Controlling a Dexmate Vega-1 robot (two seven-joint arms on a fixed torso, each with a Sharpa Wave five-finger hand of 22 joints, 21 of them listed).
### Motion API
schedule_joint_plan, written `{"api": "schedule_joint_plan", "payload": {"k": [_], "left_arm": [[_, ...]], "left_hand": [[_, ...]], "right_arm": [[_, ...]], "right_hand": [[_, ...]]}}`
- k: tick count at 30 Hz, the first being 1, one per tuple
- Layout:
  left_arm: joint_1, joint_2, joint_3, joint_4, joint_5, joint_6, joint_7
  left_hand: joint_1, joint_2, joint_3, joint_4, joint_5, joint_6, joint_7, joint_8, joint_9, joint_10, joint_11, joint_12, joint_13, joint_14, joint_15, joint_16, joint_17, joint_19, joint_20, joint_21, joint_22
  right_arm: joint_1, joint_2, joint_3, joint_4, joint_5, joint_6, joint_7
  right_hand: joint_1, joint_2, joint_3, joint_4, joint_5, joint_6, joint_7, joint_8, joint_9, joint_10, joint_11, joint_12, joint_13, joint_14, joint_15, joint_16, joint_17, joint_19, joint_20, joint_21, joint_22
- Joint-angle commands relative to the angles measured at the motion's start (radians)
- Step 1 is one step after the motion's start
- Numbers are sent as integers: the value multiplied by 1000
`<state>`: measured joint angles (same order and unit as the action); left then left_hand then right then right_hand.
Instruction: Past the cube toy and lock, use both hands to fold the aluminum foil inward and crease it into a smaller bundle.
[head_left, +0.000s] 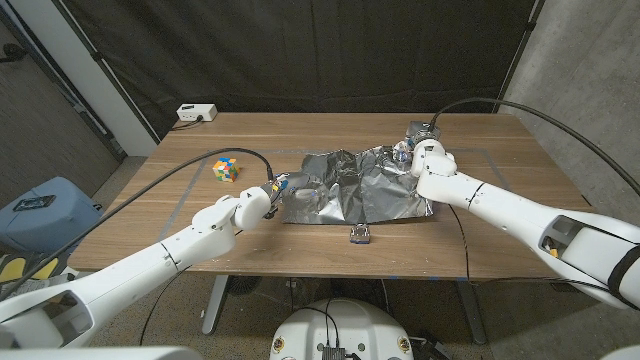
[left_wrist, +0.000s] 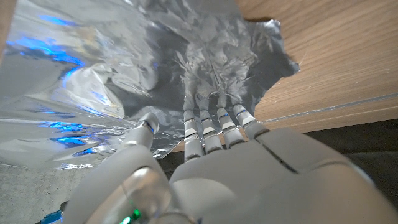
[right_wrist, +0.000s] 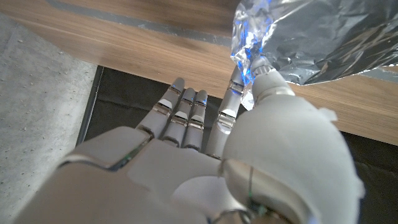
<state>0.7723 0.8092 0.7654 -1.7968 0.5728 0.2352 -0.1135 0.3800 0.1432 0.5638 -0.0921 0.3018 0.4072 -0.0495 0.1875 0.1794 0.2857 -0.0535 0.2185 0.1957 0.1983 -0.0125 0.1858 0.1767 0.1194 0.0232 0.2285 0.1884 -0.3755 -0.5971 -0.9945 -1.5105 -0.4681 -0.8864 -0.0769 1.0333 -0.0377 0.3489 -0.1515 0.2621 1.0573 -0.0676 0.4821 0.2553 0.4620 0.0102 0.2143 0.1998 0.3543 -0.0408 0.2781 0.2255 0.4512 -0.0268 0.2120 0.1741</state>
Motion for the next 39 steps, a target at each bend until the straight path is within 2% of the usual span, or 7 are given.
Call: {"api": "schedule_joint_plan", "payload": {"k": [1, 13, 30, 39], "left_arm": [[-11, 0, 2, 30, -17, -37, 2], [-19, -1, 5, 43, -28, -47, -13], [0, -4, 1, 13, -36, -18, -14], [6, -4, -2, 5, -43, -7, -9]], "left_hand": [[-10, 1, 6, 1, -1, 9, 2, 4, 3, 2, -1, 0, 2, 4, 0, 0, -1, 0, 0, -3, 2], [-10, 2, 9, -3, -2, 10, 0, 3, 3, 1, -1, -1, 2, 5, -1, -1, -2, 0, -1, -4, 1], [-11, 2, 12, -6, -3, 10, 1, 2, 3, 2, 1, -2, 2, 6, 3, -1, -3, 2, 1, -4, 1], [-12, 2, 14, -7, -4, 9, 1, 1, 3, 2, 1, -2, 2, 6, 3, -2, -3, 3, 1, -4, 1]], "right_arm": [[34, 13, -30, -21, -32, -28, 40], [46, 8, -43, -59, -60, -60, 63], [51, -54, -54, -171, -122, -105, 124], [65, -61, -65, -207, -159, -133, 168]], "right_hand": [[9, 4, -7, 0, 0, -2, 3, 5, 4, 8, -1, -2, 1, 1, -48, 7, 4, -5, -2, -4, 5], [13, 4, -11, -1, 0, -2, 3, 6, 5, 11, 0, -3, 1, 1, -44, 6, 4, -7, -1, -5, 5], [17, 7, -16, 0, 0, -8, 8, 6, 6, 13, 3, -4, 1, -1, -41, 5, 5, -9, 1, -5, 5], [21, 9, -18, -1, 0, -7, 9, 7, 6, 13, 5, -5, 1, -1, -40, 5, 5, -10, 2, -6, 5]]}}
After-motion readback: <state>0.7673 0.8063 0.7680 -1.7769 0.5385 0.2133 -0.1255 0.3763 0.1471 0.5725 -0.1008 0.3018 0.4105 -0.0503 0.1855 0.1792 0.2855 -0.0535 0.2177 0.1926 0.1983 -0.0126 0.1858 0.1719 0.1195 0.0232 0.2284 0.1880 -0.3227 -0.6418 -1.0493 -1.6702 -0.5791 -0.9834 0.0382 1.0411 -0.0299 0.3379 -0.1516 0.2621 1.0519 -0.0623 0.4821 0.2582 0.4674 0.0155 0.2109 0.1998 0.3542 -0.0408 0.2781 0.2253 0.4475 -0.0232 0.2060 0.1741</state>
